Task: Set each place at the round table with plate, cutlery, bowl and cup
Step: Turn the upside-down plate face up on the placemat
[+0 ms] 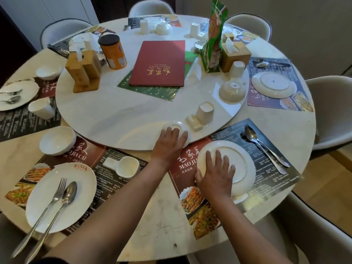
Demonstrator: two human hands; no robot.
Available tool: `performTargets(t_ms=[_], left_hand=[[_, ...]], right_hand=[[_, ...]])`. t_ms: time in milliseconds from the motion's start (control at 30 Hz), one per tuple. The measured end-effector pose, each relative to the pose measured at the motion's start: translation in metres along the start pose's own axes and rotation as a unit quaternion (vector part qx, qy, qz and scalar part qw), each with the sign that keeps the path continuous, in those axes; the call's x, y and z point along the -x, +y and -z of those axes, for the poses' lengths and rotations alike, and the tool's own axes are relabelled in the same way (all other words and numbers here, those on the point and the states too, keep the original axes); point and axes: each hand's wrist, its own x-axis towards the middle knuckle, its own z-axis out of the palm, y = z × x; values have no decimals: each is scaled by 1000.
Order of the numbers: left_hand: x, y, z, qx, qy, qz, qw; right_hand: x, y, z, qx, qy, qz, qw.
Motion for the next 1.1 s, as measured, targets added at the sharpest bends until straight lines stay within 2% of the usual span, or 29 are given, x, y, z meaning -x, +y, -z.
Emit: performTargets(t_ms=[167, 267, 333, 400, 433, 533, 633, 700, 767, 833, 1100], left_hand=[[11, 3, 10, 2, -2, 13, 1000], [11, 3, 31, 44, 12, 65, 997], [11, 6, 47, 116, 8, 132, 984], [16, 10, 63, 211, -2, 247, 946], [17, 13, 67, 264, -9, 311, 913], [26, 17, 69, 399, -64, 495, 769], [35, 17, 54, 490, -91, 587, 638], [39, 18, 49, 529, -93, 608, 584], [43, 21, 44, 550, -97, 617, 555], [46, 23, 40, 564, -97, 617, 540], [53, 31, 40, 600, -121, 609, 505]], right_hand=[[1, -1, -1, 3, 2, -2, 1000], [1, -2, -1, -1, 1, -4, 1000], [1, -1, -1, -7, 2, -3, 1000], [1, 0, 1, -8, -3, 1, 1000], [1, 1, 0, -8, -8, 3, 1000], [1, 5, 1, -7, -8, 15, 1000], [2, 10, 3, -13, -7, 26, 1000], [3, 14, 4, -24, -13, 36, 999], [6, 18, 4, -43, -15, 43, 998], [10, 22, 4, -61, -13, 50, 997], [16, 31, 3, -81, -10, 55, 995]])
